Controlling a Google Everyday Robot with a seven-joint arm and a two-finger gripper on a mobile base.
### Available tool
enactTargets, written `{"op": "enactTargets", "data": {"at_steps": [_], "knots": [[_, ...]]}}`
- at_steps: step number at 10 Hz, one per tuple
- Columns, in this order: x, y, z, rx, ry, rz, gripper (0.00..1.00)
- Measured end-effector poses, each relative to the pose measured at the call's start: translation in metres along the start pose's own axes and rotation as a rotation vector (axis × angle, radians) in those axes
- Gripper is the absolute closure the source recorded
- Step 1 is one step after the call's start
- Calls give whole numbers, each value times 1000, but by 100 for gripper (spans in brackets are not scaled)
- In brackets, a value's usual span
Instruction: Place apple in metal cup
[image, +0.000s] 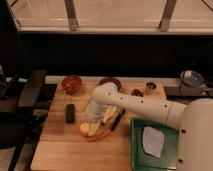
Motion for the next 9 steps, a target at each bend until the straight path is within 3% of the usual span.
{"op": "enactTargets", "data": {"at_steps": [2,5,7,8,9], "knots": [[2,1,10,-16,-18,3,38],[0,5,14,-24,-8,-10,66],[-1,5,8,-7,-6,-9,84],[-1,2,-3,20,-1,8,95],[-2,-4,-17,46,3,17,100]]}}
